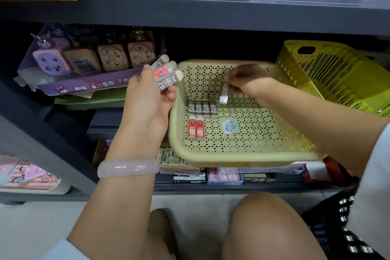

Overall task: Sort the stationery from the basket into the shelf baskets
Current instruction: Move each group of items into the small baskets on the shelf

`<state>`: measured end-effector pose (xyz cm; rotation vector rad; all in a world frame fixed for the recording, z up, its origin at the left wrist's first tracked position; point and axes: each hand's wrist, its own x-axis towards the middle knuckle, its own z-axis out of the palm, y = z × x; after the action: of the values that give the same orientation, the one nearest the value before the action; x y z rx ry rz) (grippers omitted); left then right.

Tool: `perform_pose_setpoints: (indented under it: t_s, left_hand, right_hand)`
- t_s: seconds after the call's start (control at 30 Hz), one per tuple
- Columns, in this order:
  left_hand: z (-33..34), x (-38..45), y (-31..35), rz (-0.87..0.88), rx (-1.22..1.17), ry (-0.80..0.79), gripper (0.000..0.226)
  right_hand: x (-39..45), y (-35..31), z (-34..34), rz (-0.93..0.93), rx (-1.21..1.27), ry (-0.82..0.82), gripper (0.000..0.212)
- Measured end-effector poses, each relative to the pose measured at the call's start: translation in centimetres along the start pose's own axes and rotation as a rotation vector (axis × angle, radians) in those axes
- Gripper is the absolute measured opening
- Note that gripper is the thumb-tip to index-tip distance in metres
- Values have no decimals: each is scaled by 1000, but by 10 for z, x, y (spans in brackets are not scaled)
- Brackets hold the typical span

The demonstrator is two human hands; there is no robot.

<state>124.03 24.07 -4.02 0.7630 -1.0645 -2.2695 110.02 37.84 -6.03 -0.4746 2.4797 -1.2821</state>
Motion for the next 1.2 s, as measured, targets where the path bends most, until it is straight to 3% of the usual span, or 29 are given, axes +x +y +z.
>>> perform_pose_setpoints:
  t_s: [0.07,0.23,0.37,0.47,0.57,0.77,0.83,0.9,1.0,1.2]
  left_hand:
    - [0,0,-1,-8,10,-9,37]
    - [0,2,-3,-11,32,-8,37]
    - [-1,4,-4,-18,42,-5,37]
    - [-1,5,-4,-23,44,-8,37]
    - [-1,4,-5,-24,48,-12,36]
    - [1,0,-5,-1,83,-21,33]
    - [3,-1,-6,25,109,-25,26]
    - [5,-3,-6,57,125,-26,19]
    - [8,-4,-8,82,140,-25,18]
    - [8,-6,-11,164,209,-4,19]
  right_hand:
    - [10,14,2,96,-230,-80,14]
    - [19,20,17,192,-164,-171,20]
    - [14,18,12,69,-322,-334,39]
    - [9,17,11,-26,-744,-468,67]
    - [9,19,18,-191,-852,-436,69]
    - [3,13,16,-222,-897,-395,73]
    - [-3,2,16,-316,-653,-261,44]
    - [-14,-17,17,-355,-161,-145,9]
    - [-32,-40,25,-320,298,-218,7]
    - [-44,-46,34,-233,470,-244,6]
